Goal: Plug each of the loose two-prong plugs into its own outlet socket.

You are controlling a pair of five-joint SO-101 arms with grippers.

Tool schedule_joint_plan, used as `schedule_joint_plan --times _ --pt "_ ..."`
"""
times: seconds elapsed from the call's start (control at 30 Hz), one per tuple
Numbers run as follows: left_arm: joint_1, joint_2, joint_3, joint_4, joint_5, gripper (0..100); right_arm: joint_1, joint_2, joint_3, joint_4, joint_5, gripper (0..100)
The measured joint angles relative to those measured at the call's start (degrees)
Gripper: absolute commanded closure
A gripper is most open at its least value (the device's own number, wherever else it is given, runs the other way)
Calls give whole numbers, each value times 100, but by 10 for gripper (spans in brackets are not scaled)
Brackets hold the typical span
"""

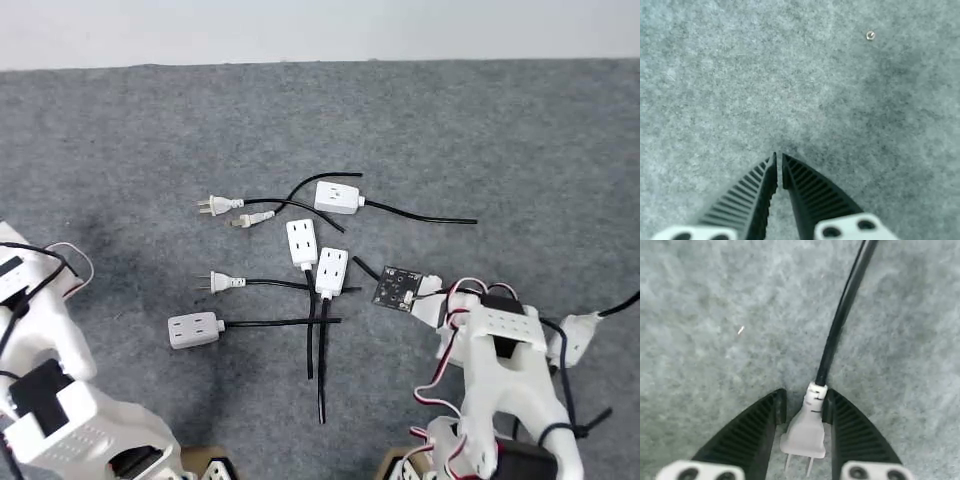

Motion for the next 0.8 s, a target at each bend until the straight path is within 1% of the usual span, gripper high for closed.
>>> schedule_joint_plan --times 0.1,0.2,0.27,0.53,0.67,0.8 --pt "0 0 0 0 0 985 0 -9 35 -44 0 890" --pt "0 0 0 0 0 985 0 -9 35 -44 0 991" --pt "0 0 0 0 0 985 0 -18 35 -79 0 980" --pt "0 0 0 44 0 986 0 -88 35 -97 -9 990" --pt "0 0 0 123 0 986 0 -88 -9 -53 -492 990" --pt "97 0 0 325 0 987 -18 -88 -721 695 -1222 990"
